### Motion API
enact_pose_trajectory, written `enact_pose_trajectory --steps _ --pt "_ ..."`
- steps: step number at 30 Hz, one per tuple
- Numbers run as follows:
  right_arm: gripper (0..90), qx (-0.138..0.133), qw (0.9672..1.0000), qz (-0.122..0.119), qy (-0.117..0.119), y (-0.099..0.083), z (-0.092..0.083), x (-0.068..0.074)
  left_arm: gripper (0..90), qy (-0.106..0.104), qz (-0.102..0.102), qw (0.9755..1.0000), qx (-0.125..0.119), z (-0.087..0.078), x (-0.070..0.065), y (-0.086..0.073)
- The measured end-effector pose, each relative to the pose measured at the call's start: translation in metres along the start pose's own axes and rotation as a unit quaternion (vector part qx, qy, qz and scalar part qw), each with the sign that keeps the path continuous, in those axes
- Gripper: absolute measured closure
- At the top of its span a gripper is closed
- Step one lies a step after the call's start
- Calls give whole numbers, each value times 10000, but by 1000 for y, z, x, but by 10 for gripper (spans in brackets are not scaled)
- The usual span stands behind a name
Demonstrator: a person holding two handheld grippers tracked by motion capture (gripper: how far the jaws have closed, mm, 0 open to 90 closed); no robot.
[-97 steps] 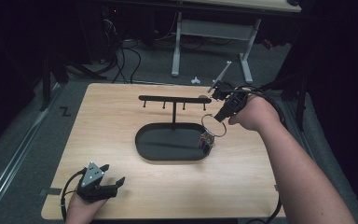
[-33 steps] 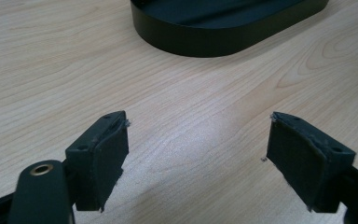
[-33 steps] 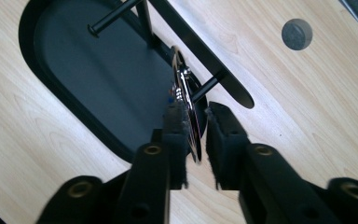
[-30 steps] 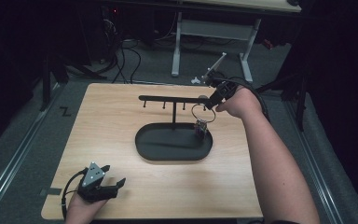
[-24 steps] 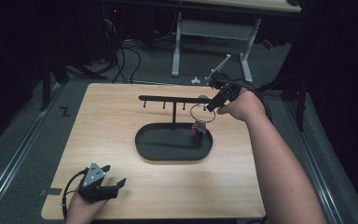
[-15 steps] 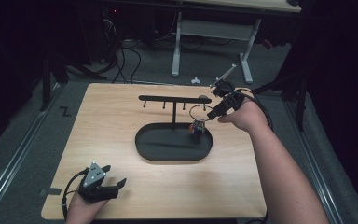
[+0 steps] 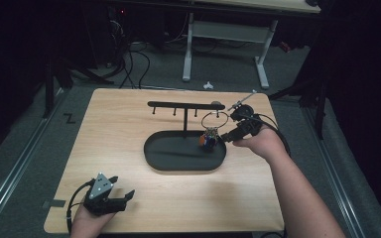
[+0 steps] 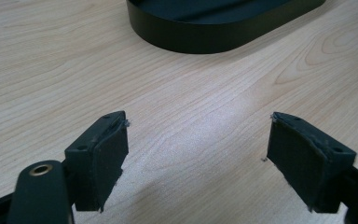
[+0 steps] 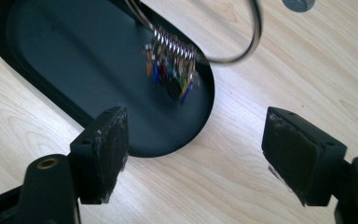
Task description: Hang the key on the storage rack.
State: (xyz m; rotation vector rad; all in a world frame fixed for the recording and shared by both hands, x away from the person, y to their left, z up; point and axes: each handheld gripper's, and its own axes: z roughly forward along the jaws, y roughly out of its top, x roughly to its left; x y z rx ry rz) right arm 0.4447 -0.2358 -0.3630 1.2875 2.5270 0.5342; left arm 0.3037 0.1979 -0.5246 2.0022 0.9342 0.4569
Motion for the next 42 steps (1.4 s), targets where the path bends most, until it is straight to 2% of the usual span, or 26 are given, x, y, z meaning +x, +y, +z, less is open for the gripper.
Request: enact_pose_trajectory --steps 7,16,20,26,30,32,34,37,38,40,42 --pt "180 -287 9995 142 -47 -27 13 6 208 -12 24 10000 26 0 0 0" --pt "187 -610 9976 317 -6 -70 35 15 208 8 2 10000 17 0 1 -1" --pt "185 -846 9958 357 -3 -92 45 22 208 11 3 10000 22 1 1 -1" --pt "181 -1195 9918 426 -165 -125 61 31 208 12 65 10000 74 1 -1 -1" --pt "158 -1594 9848 632 -275 -148 73 36 207 42 80 9999 82 1 -1 -2" --pt "146 -1759 9811 697 -415 -158 79 38 207 38 96 9999 89 2 -1 -1" --pt "130 -1994 9753 820 -473 -169 82 41 207 34 107 9999 96 5 -2 0" --pt "122 -2376 9643 1050 -504 -185 82 43 207 39 165 9998 123 9 -4 3" --pt "121 -2405 9633 1141 -359 -186 79 42 207 59 209 9997 120 10 -6 3" --pt "121 -2516 9605 1114 -412 -189 76 41 204 132 295 9994 105 10 -8 4" --pt "121 -2485 9618 1064 -428 -193 79 40 202 197 278 9994 44 10 -8 5"
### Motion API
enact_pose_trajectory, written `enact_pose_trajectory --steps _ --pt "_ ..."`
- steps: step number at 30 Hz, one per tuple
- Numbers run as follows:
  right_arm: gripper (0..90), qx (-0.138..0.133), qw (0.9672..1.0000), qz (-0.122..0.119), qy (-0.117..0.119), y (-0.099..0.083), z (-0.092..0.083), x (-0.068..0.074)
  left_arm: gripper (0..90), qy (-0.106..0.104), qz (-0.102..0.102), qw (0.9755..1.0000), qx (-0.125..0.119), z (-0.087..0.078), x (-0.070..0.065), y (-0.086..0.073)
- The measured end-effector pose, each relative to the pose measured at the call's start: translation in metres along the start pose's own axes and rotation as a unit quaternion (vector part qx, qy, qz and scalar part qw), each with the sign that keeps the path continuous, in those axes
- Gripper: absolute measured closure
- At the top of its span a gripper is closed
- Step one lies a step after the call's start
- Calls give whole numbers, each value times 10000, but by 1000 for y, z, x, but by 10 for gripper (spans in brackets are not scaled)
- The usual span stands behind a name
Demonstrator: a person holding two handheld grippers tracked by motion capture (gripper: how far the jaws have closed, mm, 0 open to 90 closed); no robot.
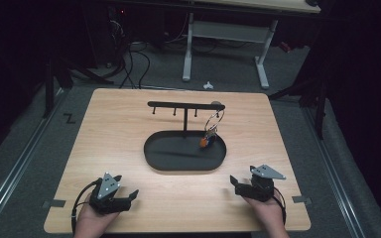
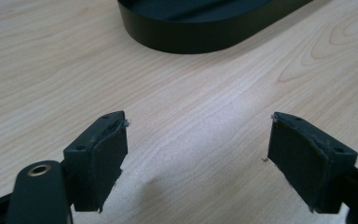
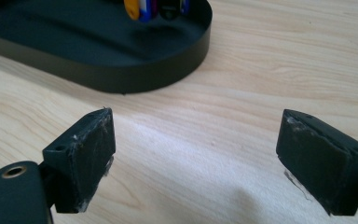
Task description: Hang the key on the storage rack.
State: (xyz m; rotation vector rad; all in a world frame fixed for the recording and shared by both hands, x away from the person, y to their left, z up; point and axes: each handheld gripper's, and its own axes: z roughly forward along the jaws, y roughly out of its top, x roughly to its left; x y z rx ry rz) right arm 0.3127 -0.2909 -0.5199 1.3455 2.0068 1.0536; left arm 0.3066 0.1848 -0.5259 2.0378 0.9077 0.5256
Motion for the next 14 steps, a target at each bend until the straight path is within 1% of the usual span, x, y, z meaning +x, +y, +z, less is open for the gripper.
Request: enact_pose_trajectory --steps 3,4,6,7,8,11,14 --pt "121 231 9996 -132 63 -3 4 -1 198 30 -49 10000 -42 -2 1 -1" --pt "121 223 9996 -173 71 -3 5 -2 197 49 -62 10000 -43 -3 2 -2" --pt "120 132 9998 -132 64 -3 6 -2 197 41 -100 9999 -74 -5 3 -3" --pt "111 76 9999 -153 20 -2 6 -2 197 32 -128 9999 -107 -6 3 -3" --pt "96 35 9998 -174 -22 -2 5 -1 196 33 -113 9999 -113 -7 4 -3" --pt "89 2 9998 -198 -57 -2 3 0 197 16 -113 9998 -143 -8 4 -3" --pt "89 -22 9995 -286 -97 -2 2 3 196 -14 -146 9997 -193 -9 5 -2"
